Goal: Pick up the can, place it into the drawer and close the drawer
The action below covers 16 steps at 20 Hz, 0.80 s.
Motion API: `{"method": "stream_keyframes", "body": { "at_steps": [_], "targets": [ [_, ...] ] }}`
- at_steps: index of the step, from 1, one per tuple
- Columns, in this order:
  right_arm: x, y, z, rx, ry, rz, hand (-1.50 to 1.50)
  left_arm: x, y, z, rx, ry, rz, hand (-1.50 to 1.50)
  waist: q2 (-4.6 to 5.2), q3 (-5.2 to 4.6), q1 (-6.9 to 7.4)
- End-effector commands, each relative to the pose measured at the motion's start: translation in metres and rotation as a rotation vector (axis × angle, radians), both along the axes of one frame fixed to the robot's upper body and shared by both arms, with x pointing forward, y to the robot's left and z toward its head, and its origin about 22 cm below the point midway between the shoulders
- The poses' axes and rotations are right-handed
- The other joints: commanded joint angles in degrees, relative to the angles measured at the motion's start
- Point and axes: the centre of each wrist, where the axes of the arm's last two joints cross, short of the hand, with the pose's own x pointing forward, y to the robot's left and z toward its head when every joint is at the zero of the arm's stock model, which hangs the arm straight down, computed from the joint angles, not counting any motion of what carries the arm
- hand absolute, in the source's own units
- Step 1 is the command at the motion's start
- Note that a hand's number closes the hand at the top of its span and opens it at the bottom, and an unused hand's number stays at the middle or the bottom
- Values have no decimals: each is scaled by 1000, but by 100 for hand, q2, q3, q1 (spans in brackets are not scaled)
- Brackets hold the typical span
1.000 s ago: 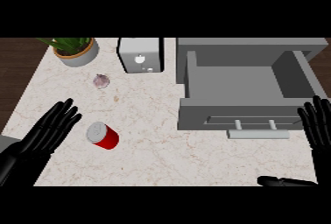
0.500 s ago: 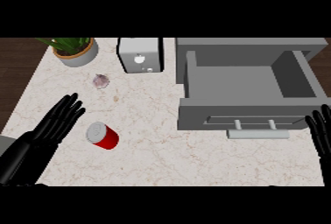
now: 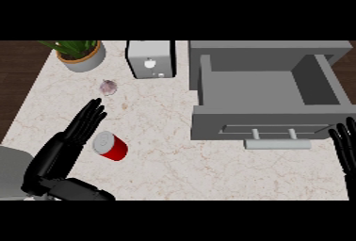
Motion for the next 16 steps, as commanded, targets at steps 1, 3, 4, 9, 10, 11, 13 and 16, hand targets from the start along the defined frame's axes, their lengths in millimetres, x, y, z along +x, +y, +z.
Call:
{"method": "stream_keyframes", "body": {
  "at_steps": [1,3,4,9,10,11,13,16],
  "targets": [
    [10,-12,-13,-10,-9,10,-150,1,17,-14,16,23,18,-150,1,1,16],
    [5,-8,-1,-3,-13,-1,-150,-13,5,-28,8,14,23,-150,-2,1,17],
    [-4,-3,4,-8,-1,8,-150,-11,20,-33,7,30,39,-150,-3,0,11],
    [-7,2,6,-2,1,-1,-150,16,15,-58,25,28,37,-150,1,-1,-9],
    [1,-7,-2,4,-6,-12,-150,12,19,-47,19,15,48,-150,-1,1,7],
    [11,-20,-19,-4,-2,-15,-150,1,29,-54,26,23,39,-150,1,1,19],
    [9,-1,5,-3,-4,0,-150,12,39,-62,32,18,66,-150,1,-1,8],
    [5,8,-12,2,0,-3,-150,15,46,-72,50,23,80,-150,1,0,3]
  ]
}}
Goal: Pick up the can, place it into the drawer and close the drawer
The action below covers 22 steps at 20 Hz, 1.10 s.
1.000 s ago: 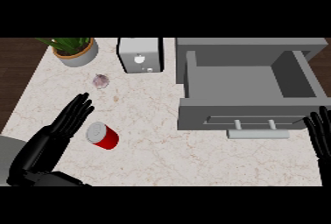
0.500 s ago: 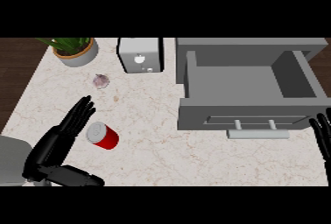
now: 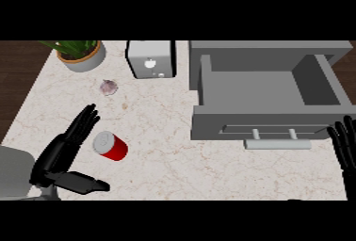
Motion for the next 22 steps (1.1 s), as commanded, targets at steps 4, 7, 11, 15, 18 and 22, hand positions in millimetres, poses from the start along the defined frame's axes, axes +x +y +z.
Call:
{"method": "stream_keyframes", "body": {
  "at_steps": [4,7,11,15,18,22],
  "targets": [
    [9,3,-17,6,-3,8,-150,4,12,-24,22,11,18,-150,0,0,3],
    [8,-12,-13,-15,10,2,-150,8,19,-45,16,18,3,-150,2,-1,-6],
    [1,-4,-6,-4,-16,3,-150,2,30,-54,5,28,4,-150,0,-1,-4],
    [-14,-15,-2,-4,-15,0,-150,15,25,-67,47,47,14,-150,1,-1,-25],
    [11,12,8,14,-32,-1,-150,-2,42,-75,16,30,14,-150,0,-1,5],
    [10,1,10,3,-24,5,-150,1,48,-83,-9,85,33,-150,2,-1,1]
  ]
}}
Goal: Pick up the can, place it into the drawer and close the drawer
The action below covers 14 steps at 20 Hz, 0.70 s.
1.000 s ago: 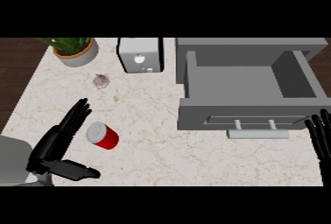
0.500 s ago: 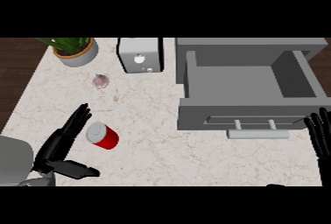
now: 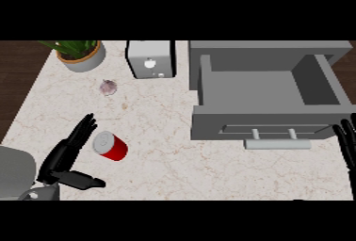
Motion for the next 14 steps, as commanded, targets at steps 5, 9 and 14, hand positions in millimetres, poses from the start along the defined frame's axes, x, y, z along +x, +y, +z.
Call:
{"method": "stream_keyframes", "body": {
  "at_steps": [5,9,14],
  "targets": [
    [0,-7,9,-2,-5,-3,-150,14,-7,-2,-15,28,24,-150,-2,2,4],
    [9,9,-3,17,-16,3,-150,18,-12,-26,0,10,7,-150,3,1,-2],
    [-12,-18,2,-19,-13,2,-150,30,-27,-16,0,42,12,-150,-1,2,-14]
  ]
}}
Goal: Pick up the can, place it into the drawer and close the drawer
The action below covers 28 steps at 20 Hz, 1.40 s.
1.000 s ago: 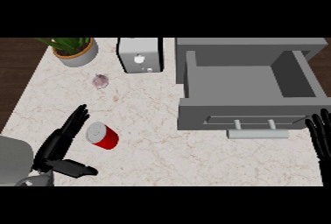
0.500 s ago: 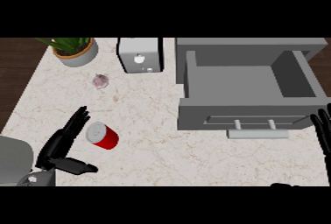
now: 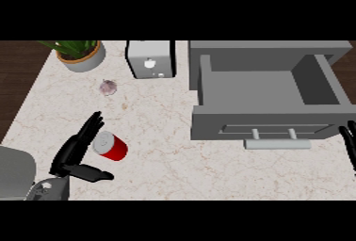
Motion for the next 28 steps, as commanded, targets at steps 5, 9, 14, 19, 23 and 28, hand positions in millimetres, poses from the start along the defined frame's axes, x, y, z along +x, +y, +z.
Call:
{"method": "stream_keyframes", "body": {
  "at_steps": [5,9,14,19,23,28],
  "targets": [
    [-9,-9,-9,-2,7,6,-150,17,-7,-13,-4,-11,-5,-150,5,-1,-21],
    [-9,-3,-6,14,-4,10,-150,19,-23,-15,-7,3,-5,-150,3,0,-14],
    [-6,0,8,7,9,24,-150,26,-19,-11,-30,15,-32,-150,4,0,-14],
    [-4,-2,14,33,-4,-6,-150,32,-32,-14,-16,-6,-67,-150,4,0,-12],
    [-26,-18,-7,27,2,-16,-150,37,-56,-13,-53,-24,-75,150,1,1,-30],
    [-7,-4,27,25,-3,-8,-150,23,-61,-9,-95,-21,-114,150,-6,1,21]
  ]
}}
